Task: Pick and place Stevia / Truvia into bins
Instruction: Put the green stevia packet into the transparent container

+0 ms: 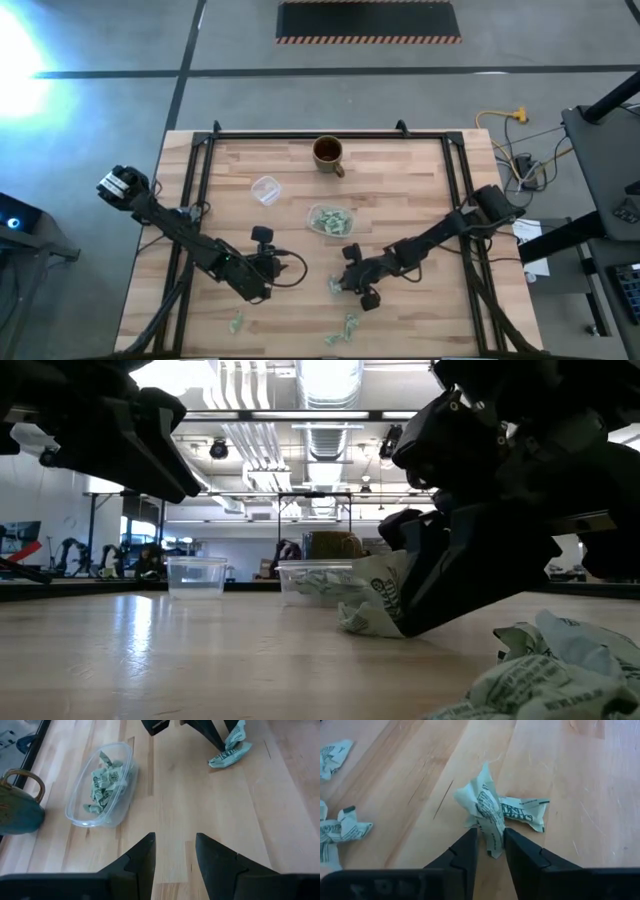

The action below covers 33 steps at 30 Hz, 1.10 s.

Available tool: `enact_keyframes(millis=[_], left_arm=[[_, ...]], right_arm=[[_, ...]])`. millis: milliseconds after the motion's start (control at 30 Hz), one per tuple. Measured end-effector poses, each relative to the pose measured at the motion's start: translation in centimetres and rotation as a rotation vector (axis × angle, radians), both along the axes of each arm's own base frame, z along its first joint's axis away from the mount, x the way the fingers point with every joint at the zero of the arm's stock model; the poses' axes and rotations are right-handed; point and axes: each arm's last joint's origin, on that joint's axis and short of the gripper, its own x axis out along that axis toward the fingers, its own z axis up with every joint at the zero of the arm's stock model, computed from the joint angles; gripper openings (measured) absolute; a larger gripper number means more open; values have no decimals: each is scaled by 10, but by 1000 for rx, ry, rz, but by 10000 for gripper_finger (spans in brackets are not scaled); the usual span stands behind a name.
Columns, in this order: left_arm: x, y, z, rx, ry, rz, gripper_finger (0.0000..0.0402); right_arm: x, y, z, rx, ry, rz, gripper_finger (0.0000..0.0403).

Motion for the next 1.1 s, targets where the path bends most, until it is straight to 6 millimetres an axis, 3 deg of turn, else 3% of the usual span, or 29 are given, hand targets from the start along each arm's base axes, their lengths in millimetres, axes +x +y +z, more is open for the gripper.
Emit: enact_keyframes(millis=[333, 667, 900, 1100], left_arm=[[0, 0, 0, 0, 0, 0, 123], [0, 0, -1, 3, 3, -1, 123], [-1, 1, -1, 13, 11, -6, 123], [-1, 0, -1, 13, 11, -5, 123]], right_arm=[[-1, -1, 7, -20, -15, 17, 14], [-7, -4, 33, -23, -33, 7, 10], [-20, -19, 67, -254, -79, -187, 9], [-18, -47, 90, -416, -177, -406, 9]])
